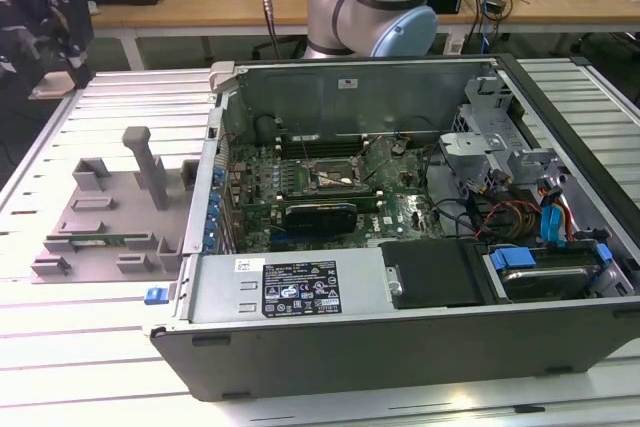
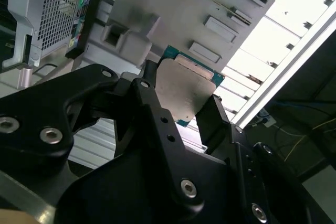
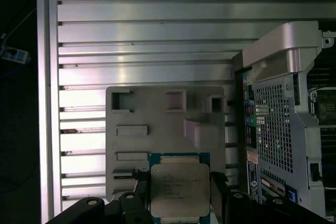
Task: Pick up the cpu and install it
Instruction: 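Pick up the cpu and move it towards the insertion slot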
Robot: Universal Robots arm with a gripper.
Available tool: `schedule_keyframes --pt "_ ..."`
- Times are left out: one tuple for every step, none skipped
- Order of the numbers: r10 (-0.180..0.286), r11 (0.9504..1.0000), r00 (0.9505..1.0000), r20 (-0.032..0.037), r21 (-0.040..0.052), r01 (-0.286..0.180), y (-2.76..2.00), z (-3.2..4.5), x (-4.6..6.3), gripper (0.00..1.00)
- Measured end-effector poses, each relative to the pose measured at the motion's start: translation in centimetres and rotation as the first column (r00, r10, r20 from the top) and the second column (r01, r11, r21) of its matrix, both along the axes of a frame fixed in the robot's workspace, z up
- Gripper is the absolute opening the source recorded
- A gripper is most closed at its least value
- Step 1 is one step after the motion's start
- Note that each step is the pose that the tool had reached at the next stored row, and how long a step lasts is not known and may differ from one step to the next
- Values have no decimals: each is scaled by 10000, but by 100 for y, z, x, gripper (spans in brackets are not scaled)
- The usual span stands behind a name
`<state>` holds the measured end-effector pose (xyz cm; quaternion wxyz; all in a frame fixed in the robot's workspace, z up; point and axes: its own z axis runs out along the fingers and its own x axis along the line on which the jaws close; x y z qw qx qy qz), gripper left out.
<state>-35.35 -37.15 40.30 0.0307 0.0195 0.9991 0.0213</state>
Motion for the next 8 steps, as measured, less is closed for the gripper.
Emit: schedule_keyframes --pt "0 10000 10000 0 0 0 0 0 26 54" --pt "0 10000 10000 0 0 0 0 0 45 54" --pt "0 10000 10000 0 0 0 0 0 64 54" --pt "-1 10000 10000 0 0 1 0 0 80 54" --pt "-1 10000 10000 0 0 1 0 0 98 54" --pt "0 10000 10000 1 0 0 0 -1 118 54" --pt "-1 10000 10000 0 0 1 0 0 148 54" --pt "-1 10000 10000 0 0 1 0 0 175 54"
